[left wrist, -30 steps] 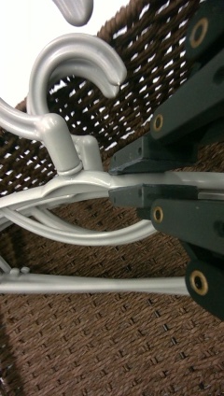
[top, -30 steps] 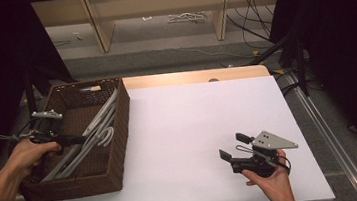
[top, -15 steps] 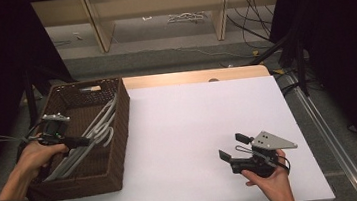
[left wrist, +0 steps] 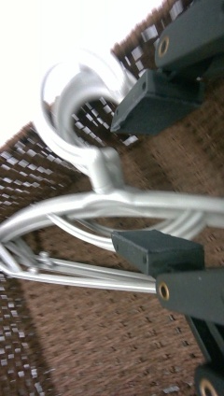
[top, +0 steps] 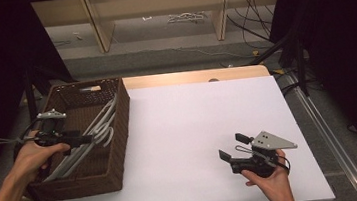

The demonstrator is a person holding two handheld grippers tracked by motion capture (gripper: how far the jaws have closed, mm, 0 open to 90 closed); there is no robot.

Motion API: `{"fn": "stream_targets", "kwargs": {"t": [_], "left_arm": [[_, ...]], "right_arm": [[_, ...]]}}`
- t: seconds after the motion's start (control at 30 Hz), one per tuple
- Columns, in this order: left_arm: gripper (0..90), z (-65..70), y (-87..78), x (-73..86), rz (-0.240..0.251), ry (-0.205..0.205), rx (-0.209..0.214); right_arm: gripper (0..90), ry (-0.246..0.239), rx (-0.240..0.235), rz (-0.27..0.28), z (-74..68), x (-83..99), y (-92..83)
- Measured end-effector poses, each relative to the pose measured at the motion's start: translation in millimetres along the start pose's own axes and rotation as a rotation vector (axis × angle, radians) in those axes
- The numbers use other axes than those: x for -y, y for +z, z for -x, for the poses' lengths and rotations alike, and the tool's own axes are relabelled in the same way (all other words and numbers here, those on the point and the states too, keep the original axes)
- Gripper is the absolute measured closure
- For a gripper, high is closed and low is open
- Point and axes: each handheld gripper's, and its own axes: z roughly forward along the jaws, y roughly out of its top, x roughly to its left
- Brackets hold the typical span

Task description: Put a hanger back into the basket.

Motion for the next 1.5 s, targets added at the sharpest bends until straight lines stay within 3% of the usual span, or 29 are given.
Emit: {"fn": "stream_targets", "kwargs": {"t": [0.13, 0.17, 0.27, 0.47, 0.57, 0.67, 0.83, 0.93, 1.03, 1.13, 1.23, 1.33, 1.4, 1.5], "left_arm": [[34.5, 13.7, -12.3, -6.2, 0.077, 0.001, 0.007], [33.7, 19.2, -13.2, -7.0, 0.113, -0.016, 0.008], [28.9, 35.7, -17.9, -8.7, 0.165, -0.007, 0.013], [24.4, 66.6, -24.7, -9.5, 0.333, -0.037, 0.021], [23.0, 83.8, -26.9, -7.9, 0.366, -0.044, 0.025], [21.7, 104.6, -25.4, -4.7, 0.409, -0.011, 0.02], [21.4, 129.9, -19.0, -1.3, 0.448, 0.012, 0.065], [21.5, 141.0, -13.2, 2.2, 0.475, 0.047, 0.051], [21.5, 150.6, -4.3, 8.4, 0.512, 0.04, 0.098], [21.0, 160.4, 4.3, 13.4, 0.501, 0.066, 0.125], [20.5, 169.5, 14.9, 20.5, 0.507, 0.064, 0.158], [19.8, 175.6, 26.1, 28.8, 0.497, 0.091, 0.163], [19.6, 177.4, 32.2, 33.8, 0.5, 0.096, 0.162], [19.0, 180.0, 39.0, 41.5, 0.519, 0.121, 0.144]], "right_arm": [[18.8, 0.002, -0.001, 0.003, -0.1, -0.1, -0.2], [18.8, 0.002, -0.002, 0.004, -0.1, -0.1, -0.2], [18.7, 0.002, 0.0, 0.004, -0.3, -0.2, -0.2], [18.7, 0.002, 0.0, 0.004, -0.5, -0.2, -0.2], [18.7, 0.003, -0.001, 0.015, -0.6, 0.1, 0.4], [18.7, 0.003, -0.002, 0.006, -0.4, -0.1, -0.2], [18.7, 0.004, -0.003, 0.008, -2.5, -0.3, -0.2], [18.7, -0.008, 0.005, -0.002, -3.4, -1.1, -1.1], [18.7, -0.009, -0.007, -0.001, -3.7, -1.3, -0.8], [18.6, -0.011, -0.016, 0.014, -4.4, -1.3, -0.4], [18.5, -0.014, -0.006, 0.005, -7.3, -2.2, -1.7], [18.3, -0.015, -0.02, 0.022, -10.9, -1.7, -1.1], [18.0, -0.021, -0.025, 0.005, -12.9, -1.6, -3.2], [17.3, -0.022, -0.028, 0.017, -15.4, -0.2, -5.6]]}}
